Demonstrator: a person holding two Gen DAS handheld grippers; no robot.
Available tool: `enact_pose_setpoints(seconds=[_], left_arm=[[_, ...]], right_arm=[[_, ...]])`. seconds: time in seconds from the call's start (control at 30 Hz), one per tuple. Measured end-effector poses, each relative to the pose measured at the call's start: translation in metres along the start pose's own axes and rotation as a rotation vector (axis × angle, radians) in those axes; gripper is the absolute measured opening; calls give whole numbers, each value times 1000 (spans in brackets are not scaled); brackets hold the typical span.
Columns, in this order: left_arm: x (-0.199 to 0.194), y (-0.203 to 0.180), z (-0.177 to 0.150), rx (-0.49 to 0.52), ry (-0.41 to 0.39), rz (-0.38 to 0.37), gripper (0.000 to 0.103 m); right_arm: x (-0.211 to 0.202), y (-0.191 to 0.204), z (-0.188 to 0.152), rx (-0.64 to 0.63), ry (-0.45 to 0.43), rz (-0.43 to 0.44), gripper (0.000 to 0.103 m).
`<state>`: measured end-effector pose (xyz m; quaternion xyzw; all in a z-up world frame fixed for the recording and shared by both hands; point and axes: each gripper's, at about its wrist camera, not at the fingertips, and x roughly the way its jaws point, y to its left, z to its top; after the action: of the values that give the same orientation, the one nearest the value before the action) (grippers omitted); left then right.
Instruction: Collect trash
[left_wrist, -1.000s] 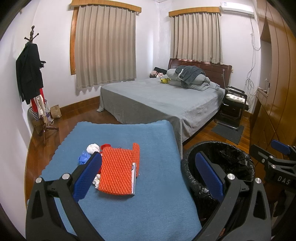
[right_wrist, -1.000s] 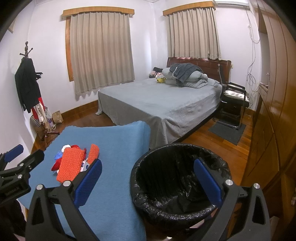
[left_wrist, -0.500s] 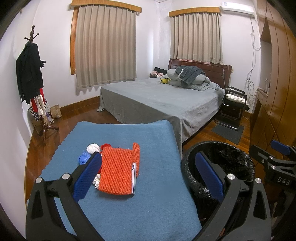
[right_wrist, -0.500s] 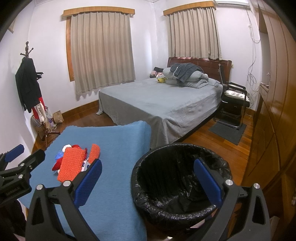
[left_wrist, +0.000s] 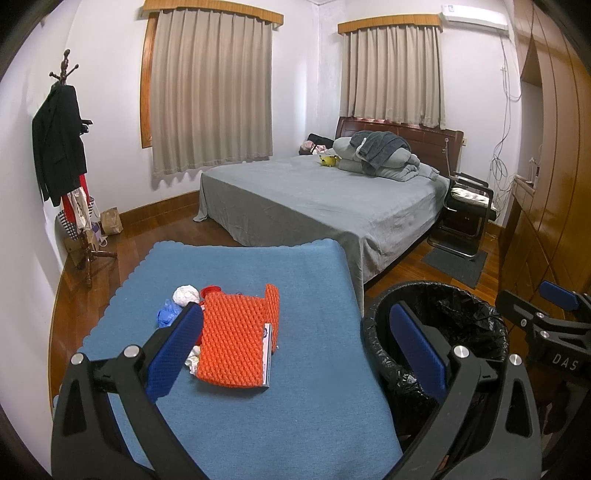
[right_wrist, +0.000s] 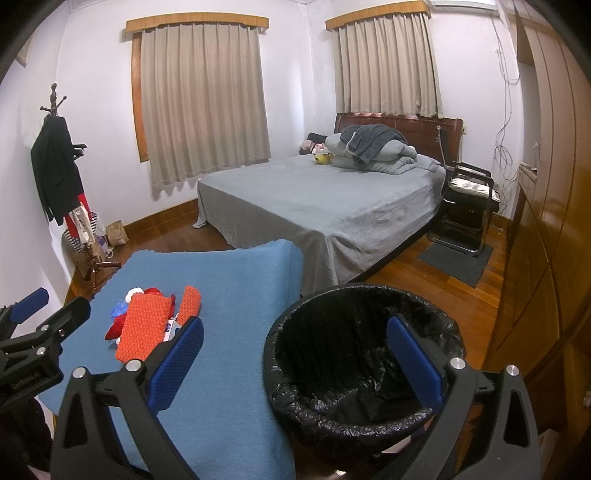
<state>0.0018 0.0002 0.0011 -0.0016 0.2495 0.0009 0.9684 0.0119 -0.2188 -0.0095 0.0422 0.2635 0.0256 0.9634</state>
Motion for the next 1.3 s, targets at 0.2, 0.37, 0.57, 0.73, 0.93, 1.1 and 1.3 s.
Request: enact_pose_setpoints(seconds=[0.2,0.37,0.57,0.73,0.93,1.1,1.3], left_arm=[[0,0,0,0,0,-1,98],[0,0,0,0,0,-1,98],[0,0,0,-1,1,-1,98],[0,0,0,-2,1,-2,98],[0,3,0,-5,2,-2,98],[0,7,0,-13,3,5,98],[23,37,-13,-48,0,64,98]], right_arm=[[0,0,0,2,0,0,97],[0,-3,2,1,2,2,97],[0,3,0,1,2,2,97],[2,7,-2,1,3,2,97],[3,8,-2,1,7,3,97],[7,17,-8,-4,8,7,97],[55,53,-41,-23,17,30,97]])
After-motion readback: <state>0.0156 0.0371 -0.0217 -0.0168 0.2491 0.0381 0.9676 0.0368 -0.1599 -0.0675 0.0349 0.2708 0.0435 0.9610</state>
